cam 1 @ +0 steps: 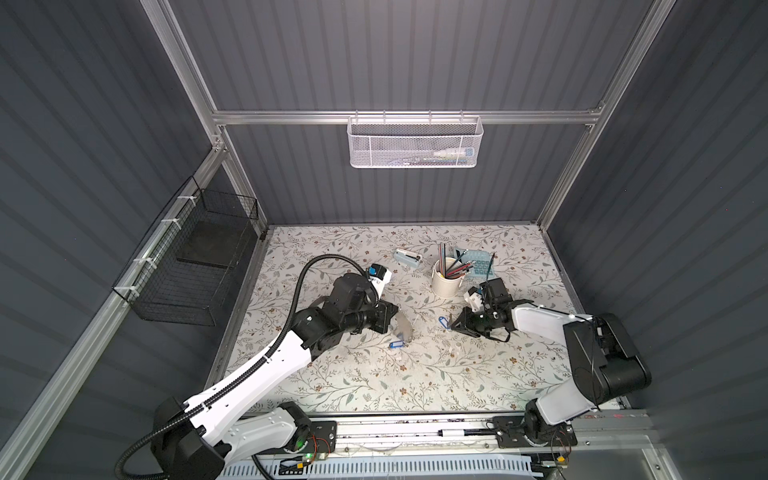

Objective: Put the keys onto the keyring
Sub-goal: 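Carry the held key toward the hoop in the left gripper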

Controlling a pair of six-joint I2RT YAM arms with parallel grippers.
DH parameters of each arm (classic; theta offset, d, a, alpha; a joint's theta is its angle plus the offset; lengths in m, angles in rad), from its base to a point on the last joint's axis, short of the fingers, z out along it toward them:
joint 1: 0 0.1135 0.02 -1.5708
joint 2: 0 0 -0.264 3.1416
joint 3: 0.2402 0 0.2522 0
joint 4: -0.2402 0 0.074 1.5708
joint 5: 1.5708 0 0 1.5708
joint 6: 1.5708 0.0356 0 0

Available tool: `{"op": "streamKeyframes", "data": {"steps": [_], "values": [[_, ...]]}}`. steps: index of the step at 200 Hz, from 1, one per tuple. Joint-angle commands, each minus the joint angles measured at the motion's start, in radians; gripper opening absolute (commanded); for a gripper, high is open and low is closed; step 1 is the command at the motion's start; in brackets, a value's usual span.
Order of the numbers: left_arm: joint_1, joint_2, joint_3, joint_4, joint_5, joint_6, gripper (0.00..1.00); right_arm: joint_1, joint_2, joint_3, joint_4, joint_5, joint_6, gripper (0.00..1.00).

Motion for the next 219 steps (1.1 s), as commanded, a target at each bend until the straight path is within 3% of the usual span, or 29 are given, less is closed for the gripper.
{"op": "streamKeyframes", "data": {"steps": [1, 109, 219], "values": [[0.005, -0.025, -0.003, 0.039, 0.017, 0.004, 0.0, 0.009, -0.01, -0.014, 0.005, -0.014, 0.023, 0.22], [0.005, -0.043, -0.005, 0.027, 0.008, 0.003, 0.0, 0.029, 0.034, -0.009, 0.026, -0.009, 0.042, 0.23], [0.005, -0.043, -0.003, 0.025, 0.007, 0.008, 0.0, 0.032, 0.061, 0.005, 0.031, 0.009, 0.054, 0.15]]}}
